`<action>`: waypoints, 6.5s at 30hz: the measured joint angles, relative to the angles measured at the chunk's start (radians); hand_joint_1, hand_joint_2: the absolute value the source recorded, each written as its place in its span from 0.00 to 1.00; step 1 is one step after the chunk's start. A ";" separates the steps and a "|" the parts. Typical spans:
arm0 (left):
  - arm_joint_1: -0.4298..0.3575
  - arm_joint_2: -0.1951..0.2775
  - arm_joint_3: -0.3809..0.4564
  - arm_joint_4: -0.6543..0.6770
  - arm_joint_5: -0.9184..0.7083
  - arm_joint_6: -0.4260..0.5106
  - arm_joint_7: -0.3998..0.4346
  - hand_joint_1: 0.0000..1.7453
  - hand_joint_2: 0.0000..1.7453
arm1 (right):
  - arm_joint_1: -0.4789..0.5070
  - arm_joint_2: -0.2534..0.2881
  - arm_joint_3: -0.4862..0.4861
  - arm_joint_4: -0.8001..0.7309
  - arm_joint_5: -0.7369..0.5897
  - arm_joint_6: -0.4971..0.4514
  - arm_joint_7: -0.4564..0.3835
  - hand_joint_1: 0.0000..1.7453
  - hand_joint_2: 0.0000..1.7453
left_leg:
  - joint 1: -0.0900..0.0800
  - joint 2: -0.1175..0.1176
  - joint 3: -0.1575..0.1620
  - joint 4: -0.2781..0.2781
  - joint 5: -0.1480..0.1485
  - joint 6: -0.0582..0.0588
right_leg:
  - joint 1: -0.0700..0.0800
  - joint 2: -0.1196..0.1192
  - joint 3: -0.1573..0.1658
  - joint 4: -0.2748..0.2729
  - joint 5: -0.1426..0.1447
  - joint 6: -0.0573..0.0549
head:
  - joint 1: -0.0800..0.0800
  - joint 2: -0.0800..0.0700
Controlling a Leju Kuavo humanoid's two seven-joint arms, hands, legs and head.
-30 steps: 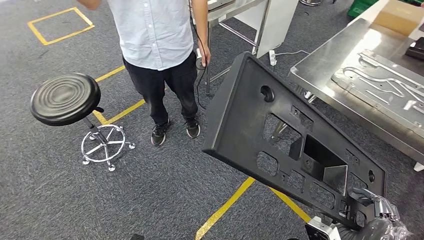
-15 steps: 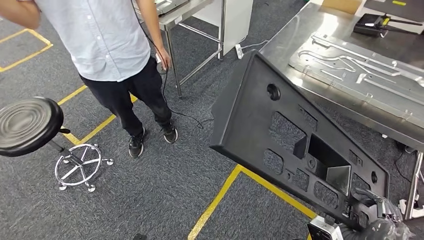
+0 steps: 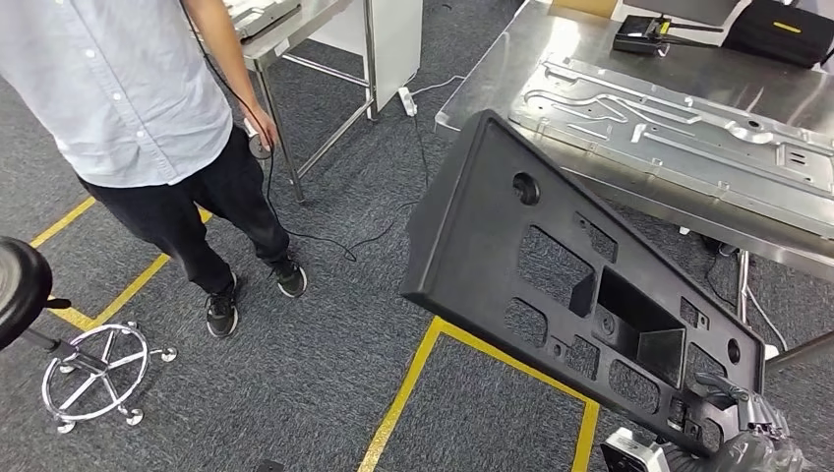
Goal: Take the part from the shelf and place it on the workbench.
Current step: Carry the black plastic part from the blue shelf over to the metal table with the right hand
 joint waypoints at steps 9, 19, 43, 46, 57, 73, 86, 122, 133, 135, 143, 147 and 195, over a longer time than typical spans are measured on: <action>0.002 0.001 0.000 0.000 -0.002 -0.008 -0.010 0.00 1.00 | -0.001 0.000 0.000 0.005 0.003 0.000 0.009 1.00 1.00 | -0.010 0.105 0.020 0.003 -0.022 -0.018 | 0.010 -0.118 0.064 -0.115 0.066 -0.013 | 0.000 0.000; 0.006 0.002 0.000 0.000 -0.002 -0.011 -0.012 0.00 1.00 | 0.002 0.000 0.004 0.006 0.007 0.000 0.009 1.00 1.00 | -0.006 0.017 -0.098 0.270 -0.142 -0.050 | 0.003 0.004 0.068 -0.131 0.075 -0.051 | -0.002 0.000; -0.003 0.006 0.000 0.000 -0.007 -0.028 -0.014 0.00 1.00 | 0.008 -0.001 0.006 0.009 0.012 0.000 0.015 1.00 1.00 | -0.005 0.097 0.036 0.001 -0.034 -0.044 | -0.002 -0.073 0.066 -0.127 0.074 -0.022 | 0.002 0.000; -0.001 0.007 0.000 0.000 -0.011 -0.032 -0.016 0.00 1.00 | 0.001 0.000 0.007 0.009 0.025 0.000 0.009 1.00 1.00 | -0.001 0.037 -0.021 0.126 -0.105 -0.053 | -0.006 -0.060 0.070 -0.135 0.076 -0.041 | 0.001 0.000; 0.005 0.010 0.000 0.000 -0.017 -0.043 -0.016 0.00 1.00 | -0.015 0.000 0.001 -0.005 0.052 0.000 0.022 1.00 1.00 | -0.009 0.009 -0.015 0.020 -0.004 -0.026 | 0.003 -0.016 0.081 -0.117 0.049 -0.019 | 0.002 0.000; 0.003 0.010 0.000 0.000 -0.021 -0.046 -0.018 0.00 1.00 | -0.019 0.000 0.020 -0.006 0.077 0.001 -0.021 1.00 1.00 | -0.005 0.017 0.047 -0.001 -0.048 -0.042 | -0.007 -0.035 0.047 -0.109 0.074 -0.018 | 0.001 0.000; 0.005 0.015 0.000 0.000 -0.028 -0.045 -0.020 0.00 1.00 | -0.019 0.000 0.027 -0.001 0.032 0.001 -0.041 1.00 1.00 | -0.017 0.013 -0.034 0.033 0.010 -0.017 | 0.008 -0.023 0.107 -0.114 0.024 -0.035 | 0.001 0.000; -0.007 0.025 -0.007 0.000 -0.056 -0.055 -0.024 0.00 1.00 | -0.120 -0.021 0.050 0.016 0.079 0.001 -0.062 1.00 1.00 | -0.020 0.011 0.010 -0.010 0.012 0.018 | -0.001 -0.031 0.085 -0.009 -0.021 -0.003 | 0.002 0.000; -0.011 0.024 -0.008 0.000 -0.063 -0.060 -0.020 0.00 1.00 | -0.147 -0.041 0.061 0.029 0.101 0.002 -0.028 1.00 1.00 | -0.012 0.009 0.093 -0.013 -0.066 -0.027 | -0.001 -0.041 0.005 -0.102 0.095 -0.020 | 0.000 0.000; -0.011 0.024 -0.008 0.000 -0.064 -0.060 -0.018 0.00 1.00 | -0.149 -0.043 0.064 0.030 0.102 0.002 -0.023 1.00 1.00 | -0.011 0.010 0.098 0.004 -0.071 -0.038 | -0.004 -0.038 0.024 -0.109 0.092 -0.036 | -0.001 0.000; -0.006 0.024 -0.008 0.000 -0.066 -0.061 -0.017 0.00 1.00 | -0.167 -0.049 0.074 0.035 0.112 0.002 -0.013 1.00 1.00 | -0.008 0.009 -0.121 0.214 -0.113 -0.042 | 0.002 -0.030 0.120 -0.116 0.025 -0.054 | -0.002 0.000; -0.004 0.028 -0.008 0.000 -0.068 -0.061 -0.015 0.00 1.00 | -0.179 -0.053 0.080 0.039 0.116 0.002 -0.007 1.00 1.00 | -0.022 0.006 -0.095 0.050 0.046 -0.018 | 0.005 -0.023 0.163 -0.114 -0.016 -0.036 | -0.002 0.000; -0.034 0.021 -0.035 0.002 -0.087 -0.064 -0.003 0.00 1.00 | -0.283 -0.087 0.143 0.075 0.166 0.002 0.013 1.00 1.00 | -0.021 -0.002 0.058 0.015 -0.051 -0.015 | 0.021 -0.029 0.000 -0.104 0.114 -0.050 | -0.005 0.000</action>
